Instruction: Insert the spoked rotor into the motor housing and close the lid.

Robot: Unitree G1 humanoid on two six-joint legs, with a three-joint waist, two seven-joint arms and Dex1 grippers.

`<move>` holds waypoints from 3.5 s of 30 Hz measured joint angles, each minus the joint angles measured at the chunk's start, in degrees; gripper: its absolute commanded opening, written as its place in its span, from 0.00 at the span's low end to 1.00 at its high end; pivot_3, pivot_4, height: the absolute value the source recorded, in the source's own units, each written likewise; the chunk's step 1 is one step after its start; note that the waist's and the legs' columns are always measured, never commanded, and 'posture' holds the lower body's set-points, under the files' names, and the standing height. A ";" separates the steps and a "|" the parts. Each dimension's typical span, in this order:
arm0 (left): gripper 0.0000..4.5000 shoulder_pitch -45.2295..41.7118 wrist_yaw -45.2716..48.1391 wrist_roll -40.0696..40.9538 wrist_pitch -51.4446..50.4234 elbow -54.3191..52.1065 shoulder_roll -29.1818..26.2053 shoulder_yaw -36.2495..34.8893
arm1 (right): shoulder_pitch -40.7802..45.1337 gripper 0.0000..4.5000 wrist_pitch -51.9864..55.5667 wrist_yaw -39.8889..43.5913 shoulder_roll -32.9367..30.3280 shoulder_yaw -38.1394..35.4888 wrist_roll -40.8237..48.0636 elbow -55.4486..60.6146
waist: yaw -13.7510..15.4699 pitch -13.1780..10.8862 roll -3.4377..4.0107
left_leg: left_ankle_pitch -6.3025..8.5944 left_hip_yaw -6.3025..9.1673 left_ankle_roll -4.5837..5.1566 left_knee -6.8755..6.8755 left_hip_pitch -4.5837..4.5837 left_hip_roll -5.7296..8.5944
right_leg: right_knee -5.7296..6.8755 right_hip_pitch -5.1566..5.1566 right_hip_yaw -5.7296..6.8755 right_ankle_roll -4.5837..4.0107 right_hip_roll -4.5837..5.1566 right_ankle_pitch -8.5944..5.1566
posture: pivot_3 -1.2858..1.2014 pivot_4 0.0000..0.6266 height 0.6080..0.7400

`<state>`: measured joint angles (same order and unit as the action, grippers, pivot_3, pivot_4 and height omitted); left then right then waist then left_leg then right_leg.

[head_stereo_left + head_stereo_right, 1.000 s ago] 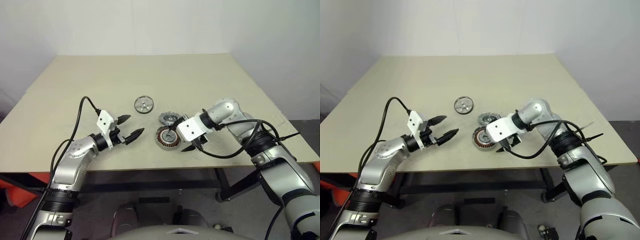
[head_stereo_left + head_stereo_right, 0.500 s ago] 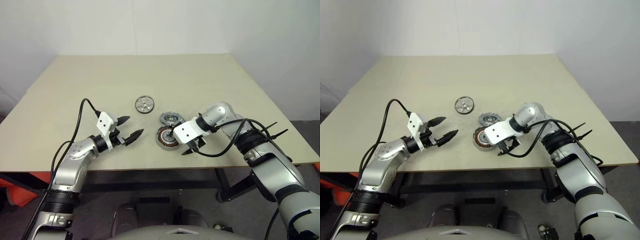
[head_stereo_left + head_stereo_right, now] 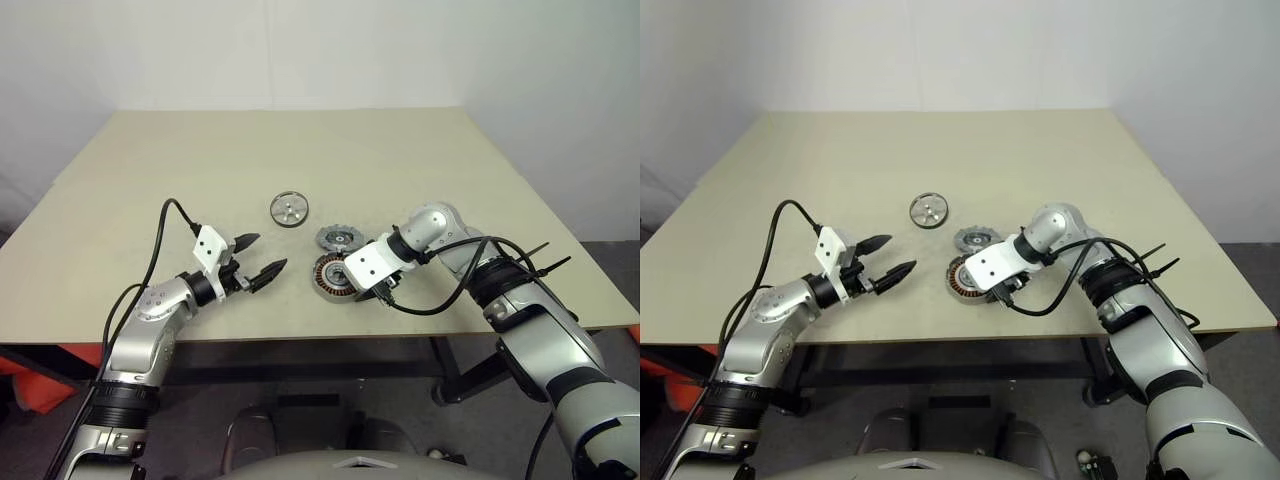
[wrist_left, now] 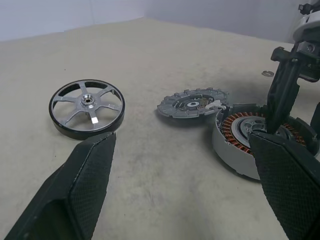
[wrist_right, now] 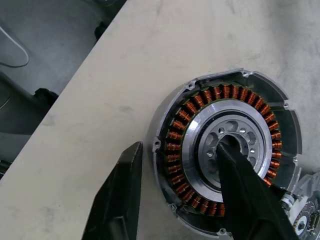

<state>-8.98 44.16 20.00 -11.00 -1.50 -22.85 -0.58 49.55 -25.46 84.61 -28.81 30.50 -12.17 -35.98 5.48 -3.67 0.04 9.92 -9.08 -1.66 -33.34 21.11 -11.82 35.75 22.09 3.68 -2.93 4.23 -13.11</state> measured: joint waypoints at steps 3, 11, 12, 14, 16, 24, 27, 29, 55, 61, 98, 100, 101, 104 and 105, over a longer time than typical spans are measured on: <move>1.00 0.08 -0.14 0.00 0.00 -0.02 -0.05 -0.01 | 0.31 0.41 0.22 -0.05 0.10 -0.05 0.01 -0.21 | -0.18 0.05 -0.08 | -0.01 0.00 -0.02 0.00 -0.13 -0.04 | 0.02 -0.06 -0.01 0.00 -0.01 0.00 | 0.52 0.00 1.00; 1.00 0.08 -0.44 -0.01 0.00 -0.05 -0.08 -0.02 | 1.87 0.41 0.09 -1.56 0.29 -0.07 -0.39 -3.75 | -0.16 0.05 -0.08 | -0.07 0.01 -0.11 -0.01 -0.20 -0.03 | 0.12 -0.08 -0.02 0.00 -0.01 0.01 | 0.52 0.00 1.00; 1.00 0.08 -0.44 -0.01 0.00 -0.04 -0.09 -0.01 | 2.47 0.41 -0.17 -2.12 0.29 -0.06 -0.71 -4.82 | -0.17 0.05 -0.07 | -0.07 0.01 -0.12 -0.02 -0.20 -0.03 | 0.13 -0.08 -0.02 0.00 -0.01 0.01 | 0.52 0.00 1.00; 1.00 0.08 -0.45 -0.02 0.00 -0.05 -0.09 -0.01 | 4.08 0.41 -0.30 -3.64 0.27 -0.06 -1.75 -7.22 | -0.16 0.04 -0.07 | -0.09 0.01 -0.13 -0.03 -0.18 -0.03 | 0.14 -0.06 -0.02 0.00 -0.01 0.02 | 0.52 0.00 1.00; 1.00 0.10 -0.46 -0.04 0.00 -0.05 -0.09 -0.01 | 5.54 0.41 -0.37 -5.37 0.13 -0.07 -2.76 -9.95 | -0.17 0.04 -0.07 | -0.10 0.01 -0.14 -0.04 -0.14 -0.03 | 0.16 -0.03 -0.02 -0.03 -0.01 0.03 | 0.52 0.00 1.00; 1.00 0.10 -0.50 -0.09 0.00 -0.06 -0.06 0.08 | 11.92 0.41 -2.35 -12.47 0.43 -0.12 -6.84 -20.66 | -0.13 0.03 -0.05 | 0.00 0.00 0.06 -0.07 0.55 -0.01 | 0.13 0.56 -0.01 -0.15 -0.01 0.01 | 0.52 0.00 1.00; 1.00 0.11 -0.51 -0.11 0.00 -0.06 -0.06 0.08 | 12.51 0.41 -3.42 -13.85 0.67 -0.11 -8.12 -23.22 | -0.13 0.03 -0.05 | 0.08 -0.01 0.19 -0.26 0.95 -0.03 | 0.16 0.89 0.02 -0.16 -0.01 0.01 | 0.52 0.00 1.00; 1.00 0.11 -0.56 -0.13 0.00 -0.06 -0.05 0.08 | 12.55 0.41 -4.12 -14.03 0.95 -0.19 -8.19 -23.85 | -0.13 0.03 -0.04 | 0.16 -0.01 0.32 -0.44 1.01 -0.05 | 0.18 0.90 0.02 -0.16 -0.01 0.01 | 0.52 0.00 1.00; 1.00 0.22 -0.85 -0.53 0.49 -0.05 -0.12 0.07 | 11.97 0.99 -6.43 -14.70 2.41 -0.72 -8.44 -23.84 | -0.16 0.01 -0.02 | 0.14 -0.05 0.24 -0.95 0.75 -0.07 | 0.96 0.87 -0.15 -0.15 0.01 0.00 | 0.52 0.00 1.00; 1.00 0.23 -0.87 -0.63 0.49 -0.06 -0.11 0.07 | 11.96 0.99 -6.36 -14.98 2.22 -1.81 -7.95 -23.21 | -0.16 0.01 -0.02 | 0.14 -0.05 0.24 -0.95 0.75 -0.08 | 0.96 0.88 -0.15 -0.15 0.01 0.00 | 0.52 0.00 1.00; 1.00 -2.24 -0.59 3.60 -3.77 -0.80 1.61 -1.46 | -21.90 0.99 46.81 -47.09 -5.23 -33.33 12.23 7.64 | 0.06 0.00 0.08 | 0.10 -0.40 0.16 -0.79 0.13 -0.02 | 0.92 0.54 -0.48 0.35 -0.02 -0.26 | 0.52 0.00 1.00; 1.00 -2.12 -0.60 3.53 -3.77 -0.80 1.60 -1.46 | -22.44 0.99 47.16 -47.14 -5.68 -33.33 12.39 8.12 | 0.08 0.00 0.08 | 0.10 -0.40 0.16 -0.79 0.08 -0.01 | 0.92 0.49 -0.48 0.37 -0.02 -0.27 | 0.52 0.00 1.00; 1.00 -2.12 -0.60 3.51 -3.77 -0.80 1.60 -1.46 | -22.66 0.99 47.24 -47.19 -5.83 -33.33 12.41 8.31 | 0.07 0.00 0.08 | 0.10 -0.40 0.16 -0.79 0.05 -0.01 | 0.91 0.46 -0.48 0.37 -0.02 -0.28 | 0.52 0.00 1.00; 1.00 -2.12 -0.59 3.46 -3.77 -0.80 1.59 -1.46 | -23.17 0.96 47.62 -47.39 -6.04 -33.40 12.70 8.73 | 0.08 0.00 0.08 | 0.11 -0.39 0.17 -0.77 -0.07 -0.01 | 0.86 0.32 -0.48 0.42 -0.01 -0.30 | 0.52 0.00 1.00; 1.00 -2.13 -0.59 3.44 -3.77 -0.80 1.59 -1.46 | -23.24 0.90 47.94 -47.42 -6.03 -33.54 12.95 8.75 | 0.09 0.00 0.08 | 0.11 -0.39 0.18 -0.76 -0.09 0.00 | 0.85 0.30 -0.48 0.43 -0.01 -0.31 | 0.52 0.00 1.00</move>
<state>-11.11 43.57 23.44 -14.77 -2.30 -21.26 -2.04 26.32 22.48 37.19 -34.84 -3.04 0.78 -27.23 5.56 -3.67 0.12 10.03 -9.47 -1.48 -34.11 21.02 -11.82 36.60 22.39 3.20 -2.50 4.22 -13.42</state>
